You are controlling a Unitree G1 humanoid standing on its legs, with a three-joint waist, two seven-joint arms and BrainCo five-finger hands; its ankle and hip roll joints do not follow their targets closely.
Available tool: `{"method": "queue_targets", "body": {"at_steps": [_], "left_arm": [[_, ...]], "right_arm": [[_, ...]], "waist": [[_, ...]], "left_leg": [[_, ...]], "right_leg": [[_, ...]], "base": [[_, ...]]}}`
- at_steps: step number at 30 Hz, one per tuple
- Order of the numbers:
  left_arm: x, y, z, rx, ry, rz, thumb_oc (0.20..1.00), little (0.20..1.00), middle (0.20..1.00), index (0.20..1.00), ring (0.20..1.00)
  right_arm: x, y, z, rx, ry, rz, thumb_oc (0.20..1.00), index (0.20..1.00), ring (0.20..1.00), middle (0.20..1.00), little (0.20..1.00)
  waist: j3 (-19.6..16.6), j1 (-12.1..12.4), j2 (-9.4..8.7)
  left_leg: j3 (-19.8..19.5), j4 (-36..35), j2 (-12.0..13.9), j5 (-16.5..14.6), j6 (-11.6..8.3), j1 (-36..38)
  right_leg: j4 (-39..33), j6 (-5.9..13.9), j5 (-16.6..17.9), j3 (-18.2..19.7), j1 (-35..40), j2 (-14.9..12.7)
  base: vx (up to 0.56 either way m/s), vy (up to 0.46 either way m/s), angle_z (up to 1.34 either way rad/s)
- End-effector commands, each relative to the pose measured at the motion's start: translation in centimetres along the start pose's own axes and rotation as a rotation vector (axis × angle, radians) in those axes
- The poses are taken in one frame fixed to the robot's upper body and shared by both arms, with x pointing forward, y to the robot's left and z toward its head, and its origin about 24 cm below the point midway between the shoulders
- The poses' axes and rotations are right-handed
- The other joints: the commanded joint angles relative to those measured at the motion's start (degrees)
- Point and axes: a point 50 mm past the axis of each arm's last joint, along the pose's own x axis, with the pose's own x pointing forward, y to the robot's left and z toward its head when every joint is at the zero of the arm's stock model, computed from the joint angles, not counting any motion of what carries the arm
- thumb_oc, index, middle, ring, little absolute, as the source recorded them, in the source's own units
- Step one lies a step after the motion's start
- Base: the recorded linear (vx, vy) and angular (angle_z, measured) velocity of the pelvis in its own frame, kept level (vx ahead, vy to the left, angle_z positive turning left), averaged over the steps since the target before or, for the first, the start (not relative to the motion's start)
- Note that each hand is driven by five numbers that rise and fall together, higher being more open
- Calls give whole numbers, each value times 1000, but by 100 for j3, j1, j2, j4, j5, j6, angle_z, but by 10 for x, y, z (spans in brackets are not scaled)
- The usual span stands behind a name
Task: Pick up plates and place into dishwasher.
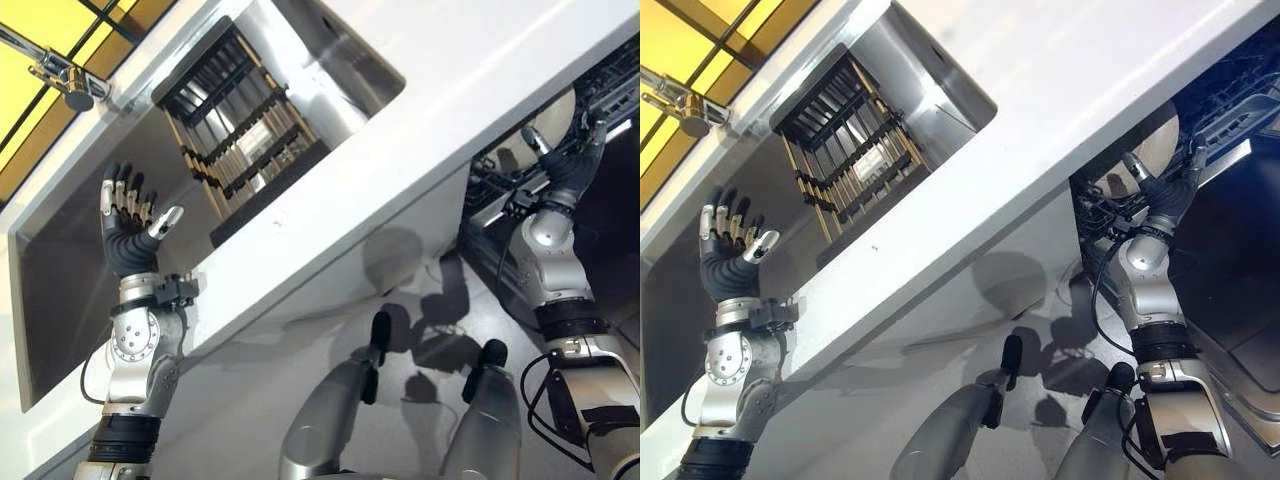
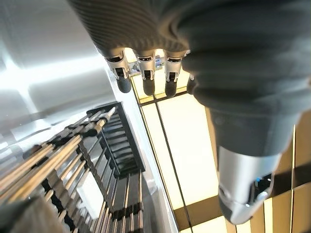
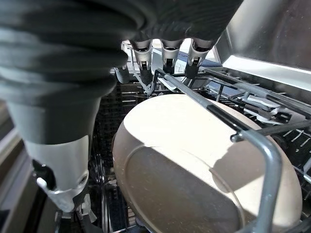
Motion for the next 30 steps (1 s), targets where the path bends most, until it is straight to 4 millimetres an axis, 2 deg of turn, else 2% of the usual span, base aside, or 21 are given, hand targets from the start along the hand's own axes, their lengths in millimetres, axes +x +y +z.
{"method": "queue_targets", "body": {"at_steps": [1,4,7,14,20,30], "left_arm": [[-4,1,5,-15,-8,-39,1000,1000,1000,1000,1000],[-6,4,6,-18,-7,-50,1000,1000,1000,1000,1000],[-8,7,6,-18,-1,-48,1000,1000,1000,1000,1000],[-10,10,11,-35,-6,-73,1000,1000,1000,1000,1000],[-9,9,14,-32,-23,-61,1000,1000,1000,1000,1000],[1,3,17,-28,-47,-23,1000,1000,1000,1000,1000]], "right_arm": [[13,68,115,199,-396,232,1000,1000,1000,1000,1000],[16,71,123,184,-423,244,1000,1000,1000,1000,1000],[16,70,121,172,-428,229,1000,1000,1000,1000,1000],[20,50,117,103,-457,89,1000,1000,1000,1000,1000],[19,23,99,23,-419,-88,1000,1000,1000,1000,1000],[4,-3,66,-29,-338,-190,1000,1000,1000,1000,1000]], "waist": [[508,382,185],[508,423,268],[508,429,306],[508,416,307],[508,226,250],[431,-219,44]], "left_leg": [[130,871,-262,-632,149,-191],[190,767,-281,-579,144,-148],[225,733,-272,-611,137,-71],[276,740,-285,-643,139,-33],[327,583,-224,-646,185,65],[341,202,-202,-642,239,459]], "right_leg": [[-2091,267,1546,10,545,-459],[-2174,290,1605,-32,570,-532],[-2176,293,1575,-80,648,-553],[-2140,315,1631,-170,683,-681],[-2243,336,1672,-80,712,-588],[-2607,313,1840,264,900,-340]], "base": [[-3,66,5],[-10,52,3],[8,28,7],[-28,-6,4],[-55,-18,8],[-76,-2,-1]]}}
